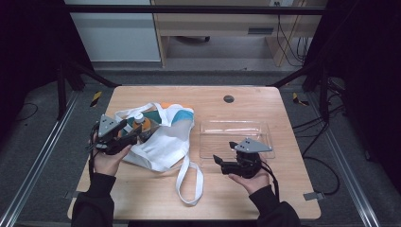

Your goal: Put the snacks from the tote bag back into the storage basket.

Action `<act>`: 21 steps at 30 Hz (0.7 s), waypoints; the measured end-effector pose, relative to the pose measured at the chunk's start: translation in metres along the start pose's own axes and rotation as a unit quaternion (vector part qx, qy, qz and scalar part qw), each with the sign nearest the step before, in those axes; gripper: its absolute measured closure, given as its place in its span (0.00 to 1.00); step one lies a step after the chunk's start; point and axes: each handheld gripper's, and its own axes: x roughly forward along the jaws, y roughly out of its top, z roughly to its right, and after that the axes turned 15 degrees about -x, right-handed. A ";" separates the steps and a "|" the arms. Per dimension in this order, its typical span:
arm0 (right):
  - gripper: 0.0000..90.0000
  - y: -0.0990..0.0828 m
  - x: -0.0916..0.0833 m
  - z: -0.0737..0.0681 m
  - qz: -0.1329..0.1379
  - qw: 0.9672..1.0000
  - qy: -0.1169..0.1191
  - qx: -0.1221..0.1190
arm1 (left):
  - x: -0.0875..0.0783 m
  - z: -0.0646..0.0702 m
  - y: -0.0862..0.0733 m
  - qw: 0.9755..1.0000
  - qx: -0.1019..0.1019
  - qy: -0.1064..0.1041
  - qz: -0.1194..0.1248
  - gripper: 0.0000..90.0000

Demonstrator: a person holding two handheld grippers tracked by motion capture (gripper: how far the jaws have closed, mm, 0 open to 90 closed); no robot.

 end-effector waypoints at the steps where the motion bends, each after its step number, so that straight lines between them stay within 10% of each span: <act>1: 0.25 -0.002 -0.002 0.001 0.000 1.000 -0.002 0.001 | 0.001 0.001 0.000 1.000 -0.001 0.001 0.002 0.41; 21: 0.25 -0.027 -0.038 0.016 0.007 1.000 -0.021 0.015 | 0.016 0.001 -0.001 1.000 0.006 0.022 -0.004 0.39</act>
